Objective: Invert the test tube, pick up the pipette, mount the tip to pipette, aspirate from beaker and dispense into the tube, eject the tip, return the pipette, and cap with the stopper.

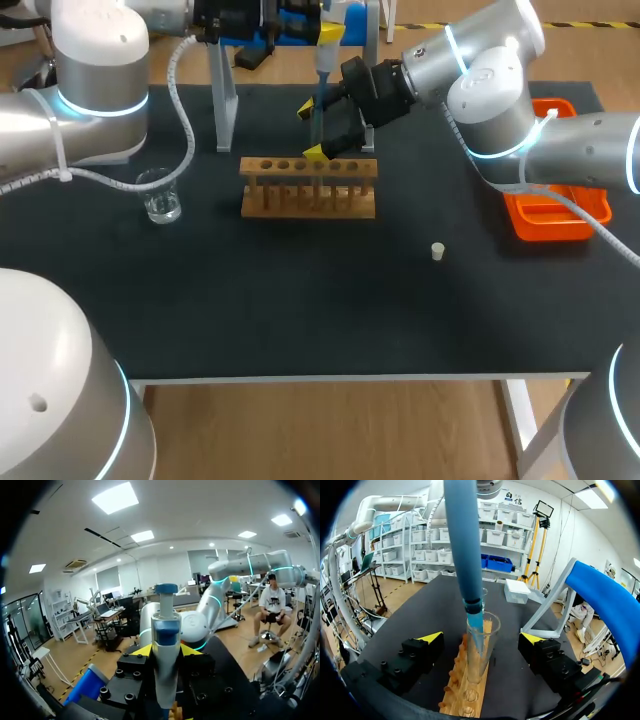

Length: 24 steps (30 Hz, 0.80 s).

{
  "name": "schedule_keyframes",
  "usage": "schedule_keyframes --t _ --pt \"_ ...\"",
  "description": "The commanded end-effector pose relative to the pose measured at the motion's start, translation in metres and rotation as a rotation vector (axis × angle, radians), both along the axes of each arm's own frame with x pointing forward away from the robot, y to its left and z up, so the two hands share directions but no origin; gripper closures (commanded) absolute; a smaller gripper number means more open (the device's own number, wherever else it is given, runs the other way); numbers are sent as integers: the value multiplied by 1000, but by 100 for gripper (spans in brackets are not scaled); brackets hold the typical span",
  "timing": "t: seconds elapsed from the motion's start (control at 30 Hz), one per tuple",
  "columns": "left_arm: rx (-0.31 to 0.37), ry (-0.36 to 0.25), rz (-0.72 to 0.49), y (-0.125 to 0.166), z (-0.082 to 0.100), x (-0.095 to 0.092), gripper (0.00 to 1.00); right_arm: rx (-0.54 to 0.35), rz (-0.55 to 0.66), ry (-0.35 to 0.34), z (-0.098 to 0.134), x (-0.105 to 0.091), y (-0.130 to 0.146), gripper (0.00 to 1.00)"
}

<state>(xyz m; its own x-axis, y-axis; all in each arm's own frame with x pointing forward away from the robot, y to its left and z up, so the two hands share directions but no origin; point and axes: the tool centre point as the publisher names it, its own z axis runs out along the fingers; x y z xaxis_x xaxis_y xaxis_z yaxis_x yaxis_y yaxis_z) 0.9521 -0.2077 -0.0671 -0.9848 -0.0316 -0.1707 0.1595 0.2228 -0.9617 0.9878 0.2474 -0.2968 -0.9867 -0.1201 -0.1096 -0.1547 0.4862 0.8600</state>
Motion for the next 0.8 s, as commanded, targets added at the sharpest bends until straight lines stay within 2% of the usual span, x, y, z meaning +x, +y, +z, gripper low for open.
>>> schedule_keyframes --t 0.03,0.8 --pt "-2 -7 6 1 0 -3 100 -1 1 0 1 0 -1 0" --pt "-6 -6 -3 -2 -7 2 100 -1 1 0 1 0 -1 0"
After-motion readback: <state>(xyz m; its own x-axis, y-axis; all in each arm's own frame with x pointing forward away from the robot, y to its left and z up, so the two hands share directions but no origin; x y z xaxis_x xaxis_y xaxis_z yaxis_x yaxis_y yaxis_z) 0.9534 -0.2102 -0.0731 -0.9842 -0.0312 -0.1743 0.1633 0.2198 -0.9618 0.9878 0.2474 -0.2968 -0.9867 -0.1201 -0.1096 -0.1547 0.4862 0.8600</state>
